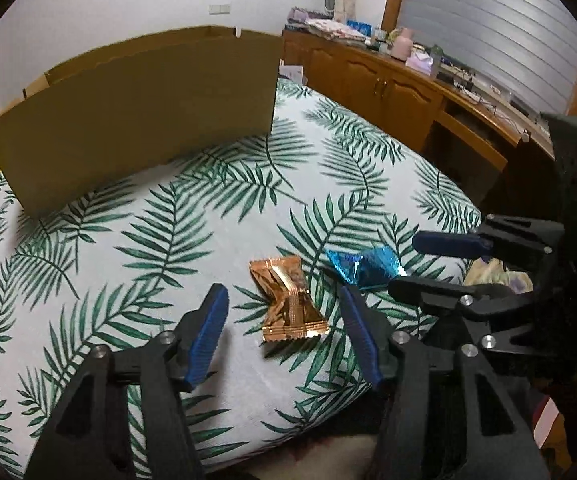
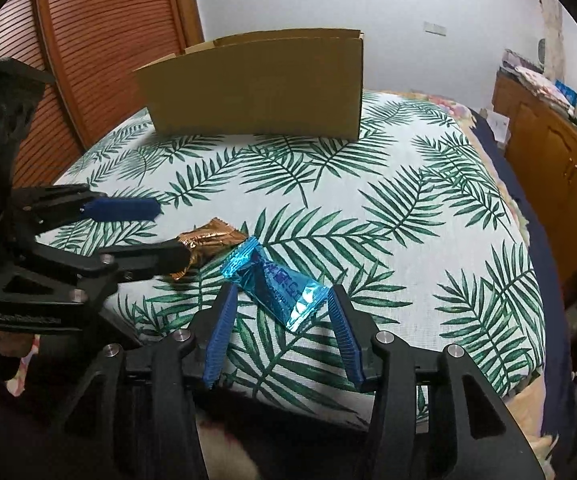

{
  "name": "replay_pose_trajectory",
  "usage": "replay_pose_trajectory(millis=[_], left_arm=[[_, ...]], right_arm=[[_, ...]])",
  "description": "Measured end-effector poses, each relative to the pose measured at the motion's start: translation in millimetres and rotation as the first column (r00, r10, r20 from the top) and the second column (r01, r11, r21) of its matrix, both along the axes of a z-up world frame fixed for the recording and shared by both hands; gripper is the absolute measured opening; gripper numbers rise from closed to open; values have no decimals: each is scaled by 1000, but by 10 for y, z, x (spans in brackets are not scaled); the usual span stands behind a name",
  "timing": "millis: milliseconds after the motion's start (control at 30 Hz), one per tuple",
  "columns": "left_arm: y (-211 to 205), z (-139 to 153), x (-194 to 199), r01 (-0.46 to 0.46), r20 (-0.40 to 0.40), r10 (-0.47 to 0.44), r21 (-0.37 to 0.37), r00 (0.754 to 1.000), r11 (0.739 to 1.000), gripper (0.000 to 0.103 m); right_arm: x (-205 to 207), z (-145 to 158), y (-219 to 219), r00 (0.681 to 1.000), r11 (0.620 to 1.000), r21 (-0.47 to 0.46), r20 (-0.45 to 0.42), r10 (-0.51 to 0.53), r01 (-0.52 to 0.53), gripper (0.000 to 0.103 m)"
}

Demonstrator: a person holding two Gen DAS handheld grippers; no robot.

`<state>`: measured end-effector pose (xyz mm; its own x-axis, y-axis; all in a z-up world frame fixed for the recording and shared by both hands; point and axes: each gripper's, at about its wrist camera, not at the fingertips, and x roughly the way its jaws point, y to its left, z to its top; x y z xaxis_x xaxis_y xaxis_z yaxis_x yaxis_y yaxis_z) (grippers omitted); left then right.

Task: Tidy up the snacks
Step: 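Grasp the gold-wrapped candy with the left gripper while the right grasps the blue candy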

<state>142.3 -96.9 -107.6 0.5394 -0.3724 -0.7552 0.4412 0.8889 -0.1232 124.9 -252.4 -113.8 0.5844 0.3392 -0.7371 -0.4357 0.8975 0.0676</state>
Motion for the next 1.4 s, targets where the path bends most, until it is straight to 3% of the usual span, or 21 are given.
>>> replay_pose_trajectory(millis=[167, 500, 533, 567, 700, 1167, 1333, 1400], left_arm=[[17, -60, 48, -12, -13, 12, 11, 1000, 1000, 46], [-8, -142, 120, -22, -39, 23, 29, 999, 999, 45], [-3, -148, 120, -23, -37, 25, 33, 999, 999, 42], [-2, -150, 113, -22, -36, 23, 33, 999, 999, 31], [4, -148, 84, -7, -31, 8, 32, 999, 999, 27], [168, -83, 127, -41, -24, 41, -10, 999, 999, 25], [207, -27, 102, -48, -6, 48, -17, 999, 999, 25], [218, -6, 101, -48, -1, 48, -20, 999, 999, 25]], right_arm=[[12, -24, 35, 1000, 1000, -12, -2, 16, -16, 48], [101, -54, 157, 997, 995, -61, -16, 74, -75, 49], [112, -58, 170, 997, 995, -67, -17, 78, -79, 49], [120, -60, 175, 996, 994, -73, -19, 82, -83, 49], [174, -95, 185, 994, 989, -102, -36, 104, -107, 49], [382, -198, 250, 989, 981, -141, -83, 121, -132, 49], [391, -193, 263, 990, 983, -135, -83, 115, -125, 45], [384, -192, 269, 990, 983, -136, -81, 114, -124, 39]])
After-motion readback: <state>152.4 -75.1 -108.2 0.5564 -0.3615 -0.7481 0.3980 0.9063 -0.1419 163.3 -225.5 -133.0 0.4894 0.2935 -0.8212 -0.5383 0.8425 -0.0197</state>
